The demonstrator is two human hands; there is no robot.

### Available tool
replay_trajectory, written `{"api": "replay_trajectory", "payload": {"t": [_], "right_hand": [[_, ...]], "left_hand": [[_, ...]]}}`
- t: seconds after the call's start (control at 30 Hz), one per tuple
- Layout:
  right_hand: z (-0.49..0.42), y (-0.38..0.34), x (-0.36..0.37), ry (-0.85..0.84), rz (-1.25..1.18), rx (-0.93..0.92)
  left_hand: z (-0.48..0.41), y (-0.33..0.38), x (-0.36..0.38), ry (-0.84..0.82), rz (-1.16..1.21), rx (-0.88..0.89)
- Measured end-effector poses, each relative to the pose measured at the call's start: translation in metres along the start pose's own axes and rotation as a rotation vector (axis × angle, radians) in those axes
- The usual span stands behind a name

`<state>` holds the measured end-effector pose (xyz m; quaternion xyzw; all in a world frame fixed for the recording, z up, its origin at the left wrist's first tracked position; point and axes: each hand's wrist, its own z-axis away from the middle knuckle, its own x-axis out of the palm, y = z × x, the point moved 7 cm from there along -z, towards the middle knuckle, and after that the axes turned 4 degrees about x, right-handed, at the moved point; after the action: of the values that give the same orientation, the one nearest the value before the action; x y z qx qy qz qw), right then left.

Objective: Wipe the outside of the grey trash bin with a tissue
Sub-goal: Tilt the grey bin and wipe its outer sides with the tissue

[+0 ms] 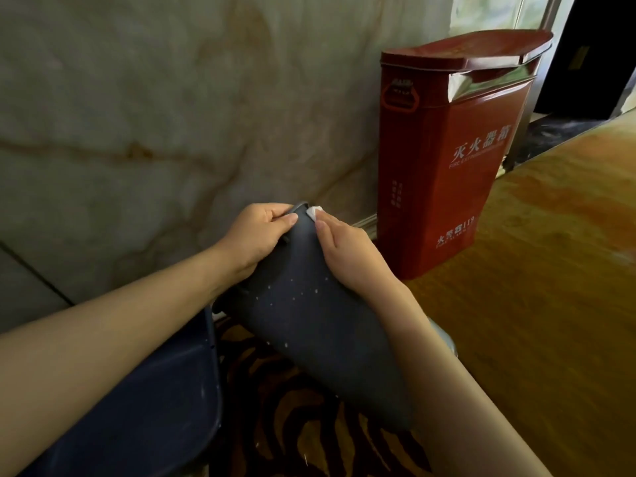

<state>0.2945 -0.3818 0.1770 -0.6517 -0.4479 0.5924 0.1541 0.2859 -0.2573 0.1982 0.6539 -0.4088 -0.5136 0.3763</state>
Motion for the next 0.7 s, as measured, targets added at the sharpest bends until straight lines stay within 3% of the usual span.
{"api": "replay_trajectory", "payload": {"t": [0.1, 0.23, 0.33, 0.53, 0.7], "right_hand": [[0.02, 0.024, -0.008, 0.02, 0.006, 0.06], [0.046, 0.093, -0.006, -0.116, 0.062, 0.365], [0.063, 0.128, -0.002, -0.176, -0.038, 0.563], [0.054, 0.134, 0.016, -0.063, -0.23, 0.568], [0.072, 0.133, 0.047, 0.075, -0.459, 0.66]], "left_hand": [[-0.004, -0.003, -0.009, 0.078, -0.034, -0.003], [-0.006, -0.005, -0.013, 0.098, -0.022, 0.037], [-0.009, 0.002, -0.011, 0.118, -0.09, 0.115], [-0.011, 0.022, -0.015, 0.133, -0.186, 0.32], [0.008, -0.008, -0.007, -0.005, -0.303, 0.301]]}}
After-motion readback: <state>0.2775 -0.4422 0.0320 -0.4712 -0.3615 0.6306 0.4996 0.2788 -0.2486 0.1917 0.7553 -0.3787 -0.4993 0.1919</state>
